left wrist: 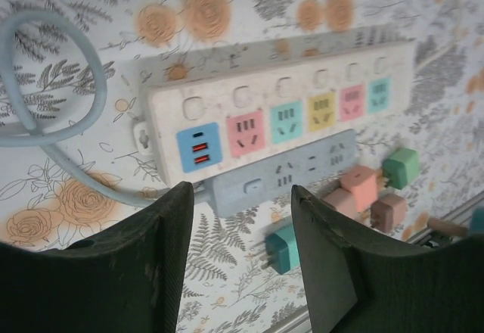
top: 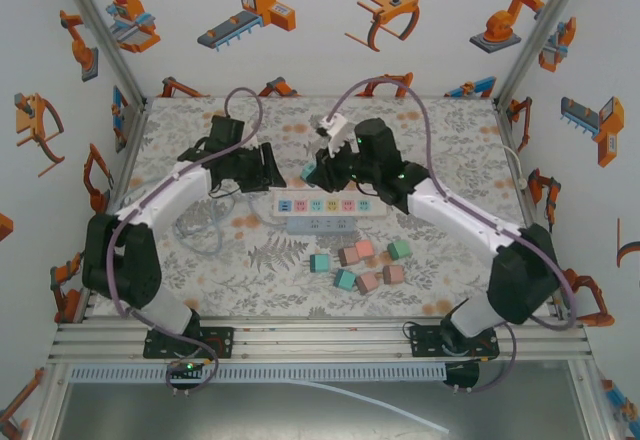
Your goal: Pull the plug off the socket
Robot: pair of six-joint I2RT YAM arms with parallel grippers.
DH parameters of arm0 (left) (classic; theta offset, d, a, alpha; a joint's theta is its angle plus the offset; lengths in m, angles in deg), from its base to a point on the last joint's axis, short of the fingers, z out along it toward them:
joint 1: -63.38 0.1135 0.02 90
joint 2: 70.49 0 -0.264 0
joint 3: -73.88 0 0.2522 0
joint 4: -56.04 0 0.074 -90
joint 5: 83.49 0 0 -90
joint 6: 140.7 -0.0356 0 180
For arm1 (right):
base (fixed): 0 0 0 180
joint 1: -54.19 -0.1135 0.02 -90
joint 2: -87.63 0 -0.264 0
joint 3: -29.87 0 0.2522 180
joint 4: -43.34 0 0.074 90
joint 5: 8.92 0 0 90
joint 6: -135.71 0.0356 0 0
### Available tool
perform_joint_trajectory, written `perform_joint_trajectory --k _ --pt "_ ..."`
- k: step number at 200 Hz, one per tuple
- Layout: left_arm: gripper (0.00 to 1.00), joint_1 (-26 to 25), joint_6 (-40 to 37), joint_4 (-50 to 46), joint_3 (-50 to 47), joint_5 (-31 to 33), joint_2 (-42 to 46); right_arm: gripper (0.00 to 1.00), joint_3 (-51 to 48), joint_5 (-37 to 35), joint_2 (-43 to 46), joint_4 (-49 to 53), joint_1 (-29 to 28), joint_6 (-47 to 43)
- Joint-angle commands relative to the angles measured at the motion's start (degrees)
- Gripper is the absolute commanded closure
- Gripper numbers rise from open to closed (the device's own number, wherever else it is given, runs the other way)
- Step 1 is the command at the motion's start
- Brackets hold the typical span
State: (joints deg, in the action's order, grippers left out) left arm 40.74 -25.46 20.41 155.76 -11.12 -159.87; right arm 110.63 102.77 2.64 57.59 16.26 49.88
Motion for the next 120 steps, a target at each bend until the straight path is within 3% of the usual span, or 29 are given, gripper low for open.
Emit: perform_joint_trajectory --k 1,47,81,104,120 --pt "0.45 -0.3 -4.4 0.8 -1.1 -1.9 7.8 0.92 -5.1 -6.1 5.5 -1.7 1.7 20.5" --pt "0.43 -0.3 -14.1 -0.9 -7.0 -3.1 24.2 0.96 -23.6 -7.0 17.4 -15.0 1.0 47.5" --pt "0.39 -0.3 -29.7 -11.8 -8.4 -4.5 32.7 0.95 -33.1 -17.0 22.8 -15.7 -7.6 63.2" --pt "0.28 -0.4 -38.6 -14.8 -12.0 -6.4 37.5 0.94 -35.4 -21.0 22.6 -12.4 -14.1 70.3" --pt "0.15 -0.6 -43.6 -18.3 -13.0 -11.9 39.0 0.93 -36.6 -24.4 21.8 -11.6 -18.9 74.2"
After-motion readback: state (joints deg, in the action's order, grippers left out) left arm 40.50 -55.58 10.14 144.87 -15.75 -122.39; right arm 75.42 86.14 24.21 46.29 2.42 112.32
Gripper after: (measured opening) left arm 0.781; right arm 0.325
